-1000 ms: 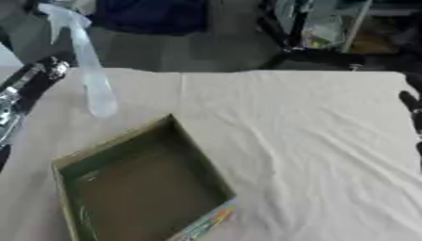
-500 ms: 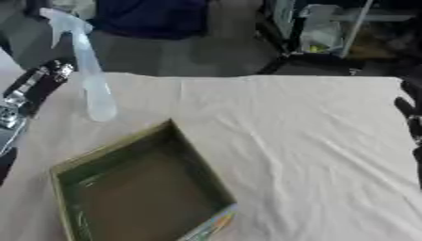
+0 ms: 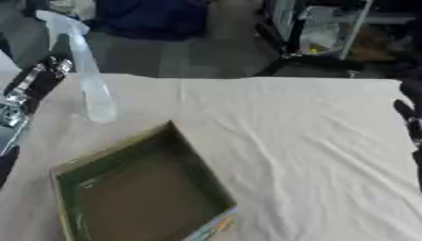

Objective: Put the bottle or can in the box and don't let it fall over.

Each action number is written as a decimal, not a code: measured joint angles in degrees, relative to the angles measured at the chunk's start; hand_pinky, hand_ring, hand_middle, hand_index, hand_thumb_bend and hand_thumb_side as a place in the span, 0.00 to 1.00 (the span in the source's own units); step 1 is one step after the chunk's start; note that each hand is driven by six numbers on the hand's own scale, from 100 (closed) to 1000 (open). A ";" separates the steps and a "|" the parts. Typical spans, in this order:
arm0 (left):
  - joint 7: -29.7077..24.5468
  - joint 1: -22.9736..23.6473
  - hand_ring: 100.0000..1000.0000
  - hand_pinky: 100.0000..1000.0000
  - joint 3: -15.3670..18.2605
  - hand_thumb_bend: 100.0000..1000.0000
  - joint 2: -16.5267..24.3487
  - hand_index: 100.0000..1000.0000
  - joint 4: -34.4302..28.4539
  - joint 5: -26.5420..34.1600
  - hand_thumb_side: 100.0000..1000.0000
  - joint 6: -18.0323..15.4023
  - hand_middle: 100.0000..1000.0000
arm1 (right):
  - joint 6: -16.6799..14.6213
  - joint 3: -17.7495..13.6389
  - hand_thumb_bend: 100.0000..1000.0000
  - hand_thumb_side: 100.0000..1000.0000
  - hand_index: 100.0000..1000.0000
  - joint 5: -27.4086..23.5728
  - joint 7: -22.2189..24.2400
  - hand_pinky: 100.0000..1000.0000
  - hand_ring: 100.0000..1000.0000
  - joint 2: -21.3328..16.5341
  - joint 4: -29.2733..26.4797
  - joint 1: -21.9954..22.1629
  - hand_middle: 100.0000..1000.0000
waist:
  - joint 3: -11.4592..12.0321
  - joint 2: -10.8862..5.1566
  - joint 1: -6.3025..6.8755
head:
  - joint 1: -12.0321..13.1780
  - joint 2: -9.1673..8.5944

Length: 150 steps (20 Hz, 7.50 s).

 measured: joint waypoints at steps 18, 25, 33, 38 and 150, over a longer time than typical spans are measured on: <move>0.24 -3.66 1.00 1.00 0.14 0.00 -0.94 0.88 2.59 -1.57 0.77 1.06 1.00 | -0.22 0.14 0.00 0.41 1.00 0.00 0.79 1.00 1.00 0.44 0.00 -0.54 1.00 | -0.46 1.35 -0.39 | 0.13 -0.82; 0.44 -4.10 1.00 1.00 0.39 0.11 -0.96 0.88 3.03 -2.88 0.74 0.77 1.00 | -0.24 0.15 0.00 0.41 1.00 0.00 0.99 1.00 1.00 0.52 0.00 -0.77 1.00 | -0.74 1.76 -0.61 | 0.13 -1.08; -0.44 -4.33 1.00 1.00 0.40 0.25 -0.97 0.87 3.04 -4.72 0.75 -0.02 1.00 | 0.01 0.17 0.00 0.41 1.00 0.00 1.55 1.00 1.00 0.64 0.00 -0.81 1.00 | -0.79 1.77 -0.61 | 0.16 -1.34; -0.40 -4.79 1.00 1.00 0.52 0.21 -0.97 0.84 3.09 -5.63 0.76 0.06 1.00 | 0.14 0.19 0.00 0.41 1.00 0.00 1.73 1.00 1.00 0.69 0.00 -0.83 1.00 | -0.82 1.77 -0.61 | 0.18 -1.58; -7.91 -1.54 0.63 0.91 -11.04 0.00 6.06 0.04 -34.40 24.50 0.39 -4.75 0.81 | 1.96 -0.26 0.00 0.41 1.00 -1.43 0.80 1.00 1.00 -0.61 0.00 0.87 0.97 | 0.90 -1.61 1.98 | -1.37 3.64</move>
